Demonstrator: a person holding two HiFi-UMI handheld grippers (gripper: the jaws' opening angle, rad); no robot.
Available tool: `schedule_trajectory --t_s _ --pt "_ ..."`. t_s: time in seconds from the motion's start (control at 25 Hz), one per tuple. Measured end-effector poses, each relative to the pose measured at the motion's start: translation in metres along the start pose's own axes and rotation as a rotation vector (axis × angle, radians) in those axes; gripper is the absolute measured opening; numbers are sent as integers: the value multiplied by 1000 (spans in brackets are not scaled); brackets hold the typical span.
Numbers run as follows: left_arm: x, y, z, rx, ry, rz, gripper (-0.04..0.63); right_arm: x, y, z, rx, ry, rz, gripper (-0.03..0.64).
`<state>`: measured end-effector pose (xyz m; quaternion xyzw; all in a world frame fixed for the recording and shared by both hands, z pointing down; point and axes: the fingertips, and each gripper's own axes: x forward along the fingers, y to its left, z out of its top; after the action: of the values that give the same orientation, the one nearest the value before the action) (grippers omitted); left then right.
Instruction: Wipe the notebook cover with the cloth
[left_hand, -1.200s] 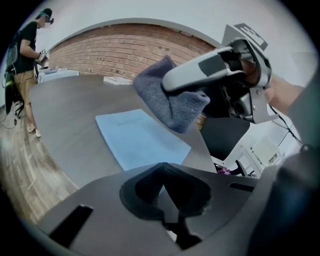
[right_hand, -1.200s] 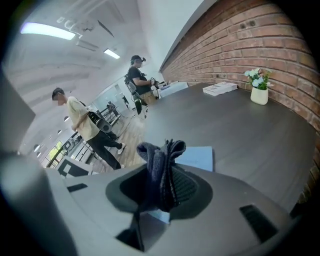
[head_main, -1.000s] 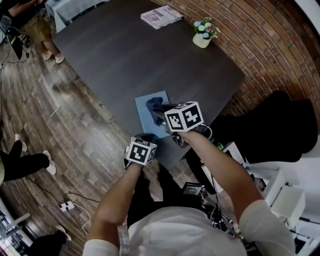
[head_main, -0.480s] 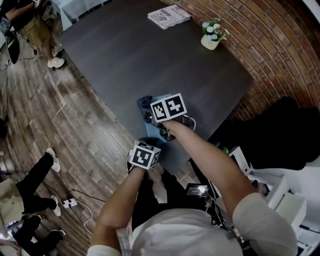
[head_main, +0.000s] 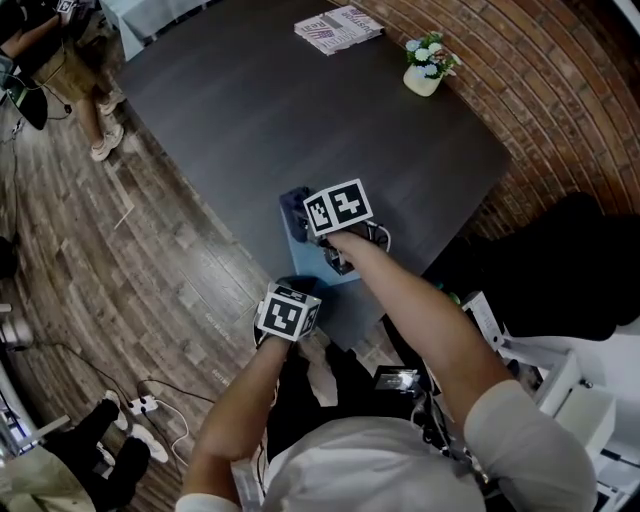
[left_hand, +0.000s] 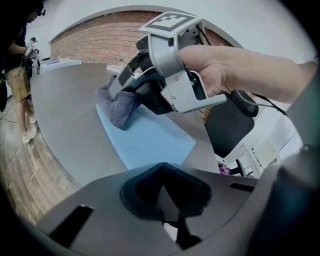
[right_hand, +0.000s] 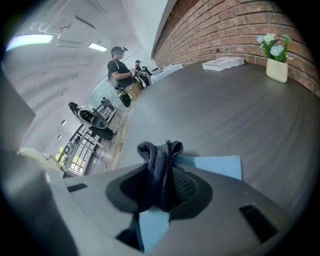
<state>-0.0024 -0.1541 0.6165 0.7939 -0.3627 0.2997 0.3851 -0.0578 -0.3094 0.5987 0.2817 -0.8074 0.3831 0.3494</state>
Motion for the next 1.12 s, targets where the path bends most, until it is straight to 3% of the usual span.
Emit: schedule_trajectory --t_s 0.68,1.12 --pt "0 0 0 0 1 12 5 -32 -54 -5 11 -6 -100 113" --pt "2 0 0 18 14 15 5 -58 -90 -8 -1 8 -217 112"
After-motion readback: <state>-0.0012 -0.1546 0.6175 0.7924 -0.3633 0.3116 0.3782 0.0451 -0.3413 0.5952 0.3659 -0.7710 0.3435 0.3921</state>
